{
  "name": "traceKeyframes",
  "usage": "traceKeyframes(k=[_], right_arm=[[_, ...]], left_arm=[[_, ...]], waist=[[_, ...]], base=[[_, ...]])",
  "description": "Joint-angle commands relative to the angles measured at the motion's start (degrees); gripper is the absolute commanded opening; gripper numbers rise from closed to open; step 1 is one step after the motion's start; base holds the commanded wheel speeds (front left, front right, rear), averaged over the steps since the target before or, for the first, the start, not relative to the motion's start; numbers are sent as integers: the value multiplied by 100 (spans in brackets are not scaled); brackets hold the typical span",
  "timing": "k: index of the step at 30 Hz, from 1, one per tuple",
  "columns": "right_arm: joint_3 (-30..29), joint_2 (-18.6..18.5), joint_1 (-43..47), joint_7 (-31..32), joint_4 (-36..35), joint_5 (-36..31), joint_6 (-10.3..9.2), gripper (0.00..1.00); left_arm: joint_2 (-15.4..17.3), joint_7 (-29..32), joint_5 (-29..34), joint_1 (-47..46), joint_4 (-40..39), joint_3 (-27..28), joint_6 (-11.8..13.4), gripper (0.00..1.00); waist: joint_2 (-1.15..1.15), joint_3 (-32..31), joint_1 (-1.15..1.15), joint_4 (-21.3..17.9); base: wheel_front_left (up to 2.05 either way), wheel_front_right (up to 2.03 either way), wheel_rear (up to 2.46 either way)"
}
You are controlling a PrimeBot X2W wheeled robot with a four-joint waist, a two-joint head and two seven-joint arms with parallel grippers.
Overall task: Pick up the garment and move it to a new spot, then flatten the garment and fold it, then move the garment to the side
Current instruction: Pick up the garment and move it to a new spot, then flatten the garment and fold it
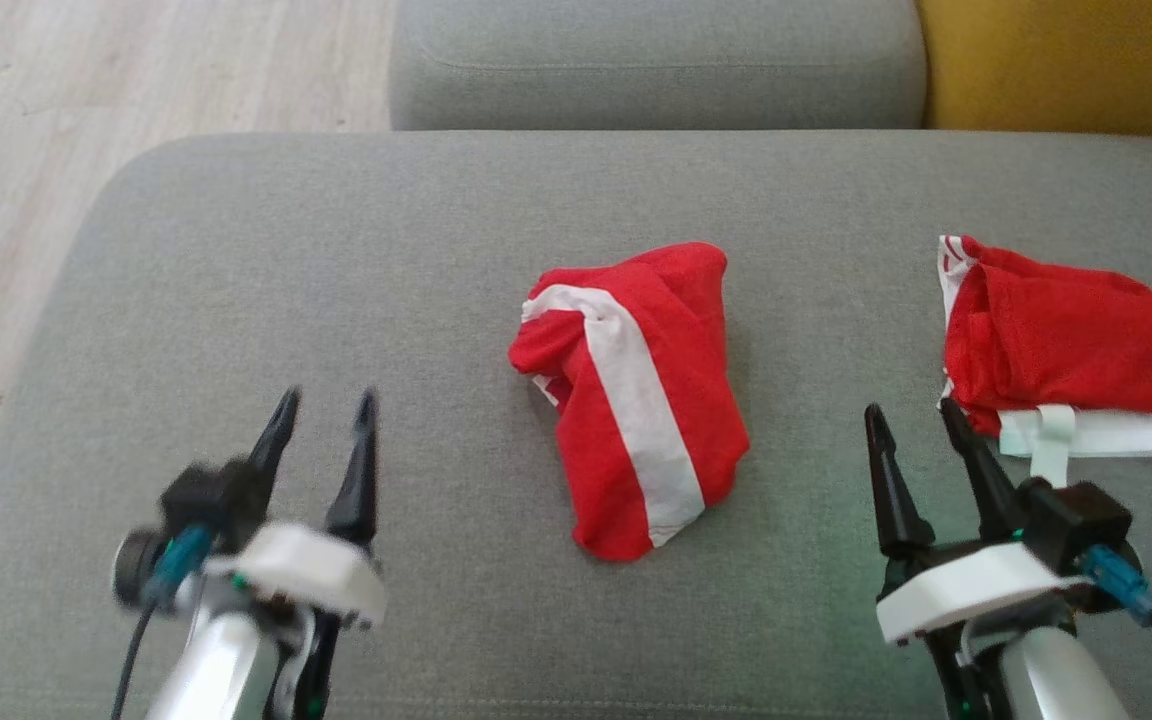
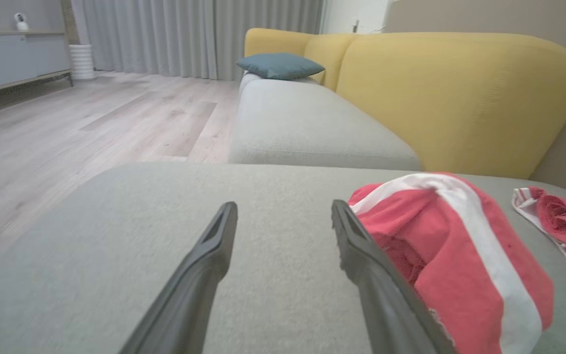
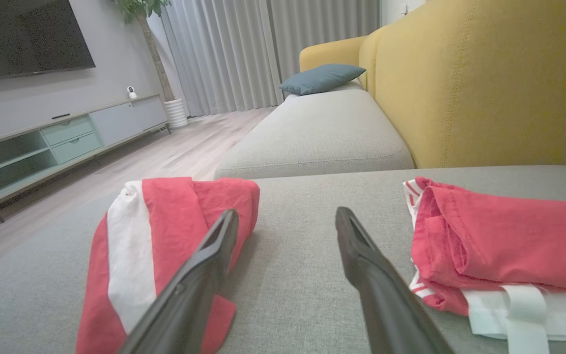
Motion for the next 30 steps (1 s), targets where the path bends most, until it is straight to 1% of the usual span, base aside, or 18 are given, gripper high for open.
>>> traceKeyframes(k=[1, 6, 12, 15, 21, 30], right_arm=[[140, -22, -133, -86, -155, 33, -5, 100], [303, -22, -103, -61, -122, 8, -5, 100], [1049, -22, -62, 381, 43, -107, -5, 100], [1274, -22, -117, 567, 239, -168, -5, 100], [1442, -22, -395, 754, 774, -304, -5, 100], [1532, -22, -974, 784, 1595, -510, -5, 100]], left_arm=[[71, -69, 27, -125, -262, 343, -10, 100], [-71, -69, 191, 123, -396, 637, -163, 100], [-318, -69, 337, 37, -351, 820, -368, 100], [-432, -69, 415, 34, -309, 870, -468, 100], [-571, -69, 526, 21, -189, 1007, -638, 100], [-694, -69, 634, -63, -140, 1248, -800, 100]], waist=[[0, -25, 0, 40], [0, -14, 0, 138], [0, 120, 0, 305], [0, 195, 0, 402], [0, 331, 0, 624], [0, 561, 0, 857]], base=[[0, 0, 0], [0, 0, 0], [0, 0, 0], [0, 0, 0], [0, 0, 0], [0, 0, 0]])
